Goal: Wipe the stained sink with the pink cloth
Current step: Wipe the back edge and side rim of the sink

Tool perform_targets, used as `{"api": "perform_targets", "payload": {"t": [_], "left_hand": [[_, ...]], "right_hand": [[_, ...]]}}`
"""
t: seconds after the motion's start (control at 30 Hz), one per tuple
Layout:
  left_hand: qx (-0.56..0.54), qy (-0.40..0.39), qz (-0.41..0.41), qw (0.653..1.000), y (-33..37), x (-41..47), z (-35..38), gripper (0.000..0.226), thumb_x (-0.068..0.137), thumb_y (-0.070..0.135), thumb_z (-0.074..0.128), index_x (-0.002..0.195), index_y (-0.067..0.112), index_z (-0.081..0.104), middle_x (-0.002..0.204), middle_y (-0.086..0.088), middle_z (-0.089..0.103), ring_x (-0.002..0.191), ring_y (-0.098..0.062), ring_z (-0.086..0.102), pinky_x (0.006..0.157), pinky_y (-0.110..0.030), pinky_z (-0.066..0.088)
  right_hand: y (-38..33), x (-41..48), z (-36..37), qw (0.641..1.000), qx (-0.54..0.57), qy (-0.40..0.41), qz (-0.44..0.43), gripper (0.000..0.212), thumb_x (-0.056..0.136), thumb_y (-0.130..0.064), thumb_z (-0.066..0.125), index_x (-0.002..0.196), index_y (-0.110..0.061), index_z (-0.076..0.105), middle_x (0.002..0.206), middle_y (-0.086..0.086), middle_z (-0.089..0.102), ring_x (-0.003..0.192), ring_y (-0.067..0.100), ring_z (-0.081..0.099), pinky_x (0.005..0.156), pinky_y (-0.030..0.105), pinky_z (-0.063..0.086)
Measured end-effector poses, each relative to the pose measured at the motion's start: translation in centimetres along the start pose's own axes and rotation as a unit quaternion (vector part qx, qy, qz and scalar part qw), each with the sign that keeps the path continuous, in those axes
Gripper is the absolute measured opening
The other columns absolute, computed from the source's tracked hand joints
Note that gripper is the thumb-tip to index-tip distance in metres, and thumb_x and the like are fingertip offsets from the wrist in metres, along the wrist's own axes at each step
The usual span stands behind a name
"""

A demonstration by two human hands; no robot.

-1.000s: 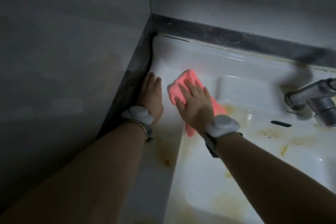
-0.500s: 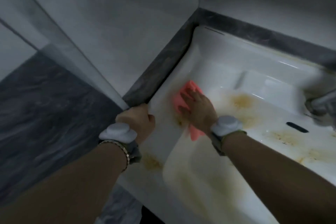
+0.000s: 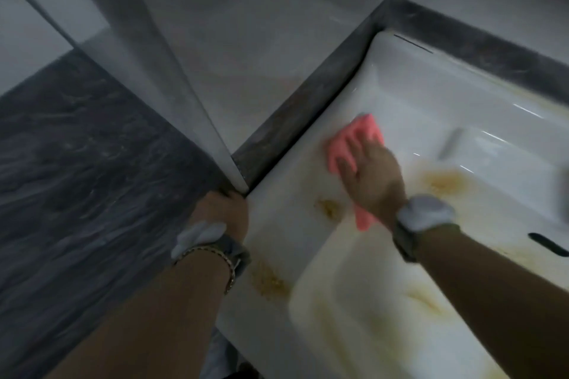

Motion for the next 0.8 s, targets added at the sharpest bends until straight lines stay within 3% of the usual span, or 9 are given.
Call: {"api": "perform_targets", "payload": {"t": [0.1,0.23,0.3,0.37,0.43,0.53,0.57,0.7,0.8], "left_hand": [[0.066,0.015,0.025,0.997,-0.2,0.4,0.7,0.043,0.095,0.035,0.032,0.102,0.003,0.06,0.092,-0.02,0.067,0.064,-0.032,0.058,0.063,-0.037,0.052],[0.031,0.051,0.074,0.995,0.4,0.8,0.9,0.04,0.095,0.028,0.036,0.095,-0.001,0.064,0.09,-0.023,0.069,0.074,-0.036,0.063,0.064,-0.033,0.045],[0.037,0.045,0.085,0.995,0.4,0.7,0.8,0.039,0.095,0.028,0.035,0.101,0.0,0.062,0.1,-0.023,0.068,0.086,-0.038,0.063,0.071,-0.035,0.046],[0.051,0.03,0.08,0.995,0.6,0.6,0.7,0.041,0.095,0.03,0.032,0.106,0.001,0.06,0.105,-0.022,0.066,0.091,-0.038,0.062,0.075,-0.037,0.048],[0.042,0.036,0.092,0.994,0.8,0.2,0.5,0.04,0.096,0.027,0.034,0.111,-0.001,0.059,0.108,-0.023,0.066,0.093,-0.039,0.061,0.071,-0.034,0.042],[-0.005,0.038,0.092,0.995,1.1,0.0,0.3,0.034,0.095,0.021,0.039,0.112,0.0,0.059,0.111,-0.023,0.065,0.099,-0.038,0.06,0.075,-0.032,0.042],[-0.015,0.027,0.079,0.996,1.0,0.1,0.4,0.034,0.096,0.022,0.038,0.114,0.001,0.058,0.113,-0.023,0.064,0.1,-0.037,0.059,0.076,-0.032,0.042],[-0.042,-0.002,0.074,0.996,1.5,0.0,0.1,0.038,0.097,0.022,0.035,0.119,-0.003,0.052,0.123,-0.023,0.057,0.109,-0.037,0.054,0.091,-0.039,0.042],[-0.014,-0.013,0.082,0.996,1.7,0.0,0.0,0.039,0.099,0.023,0.035,0.121,-0.006,0.05,0.124,-0.025,0.057,0.11,-0.036,0.054,0.089,-0.037,0.043]], "right_hand": [[4.0,4.7,-0.1,0.981,0.0,0.015,0.192,0.052,0.098,-0.036,0.03,0.143,-0.009,0.029,0.153,0.019,0.02,0.14,0.038,0.019,0.113,0.044,0.019],[1.9,9.4,1.1,0.947,0.093,0.03,0.305,0.055,0.098,-0.037,0.023,0.146,-0.01,0.015,0.156,0.013,0.012,0.143,0.033,0.011,0.115,0.041,0.013],[-1.1,8.7,1.8,0.959,0.102,0.033,0.263,0.055,0.098,-0.031,0.023,0.147,-0.01,0.012,0.156,0.016,0.012,0.142,0.035,0.015,0.115,0.043,0.018],[-4.4,5.5,2.1,0.983,0.099,0.042,0.149,0.054,0.097,-0.025,0.027,0.146,-0.008,0.015,0.155,0.019,0.015,0.139,0.038,0.023,0.113,0.045,0.025],[-6.0,1.3,1.9,0.991,0.113,0.029,0.063,0.053,0.095,-0.028,0.037,0.144,-0.01,0.026,0.152,0.019,0.025,0.131,0.04,0.038,0.107,0.044,0.035],[-4.4,0.0,1.3,0.999,0.046,-0.004,-0.027,0.055,0.092,-0.036,0.038,0.14,-0.009,0.034,0.147,0.022,0.034,0.126,0.043,0.044,0.102,0.046,0.038],[-2.5,1.0,1.0,1.0,0.017,0.009,-0.004,0.054,0.093,-0.033,0.037,0.139,-0.005,0.035,0.146,0.025,0.033,0.125,0.045,0.043,0.102,0.046,0.038],[3.0,6.2,0.2,0.966,0.019,0.024,0.256,0.054,0.097,-0.035,0.028,0.144,-0.007,0.024,0.155,0.018,0.016,0.141,0.036,0.016,0.115,0.043,0.016],[-1.8,4.1,1.7,0.972,0.043,0.038,0.227,0.054,0.097,-0.031,0.03,0.14,0.0,0.029,0.151,0.022,0.026,0.137,0.039,0.026,0.112,0.045,0.024]]}}
Point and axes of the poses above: each hand's wrist, its own x-axis towards the middle knuckle, its own z-axis out of the palm, y = z × x, the point moved 5 cm from there along x, towards the middle knuckle
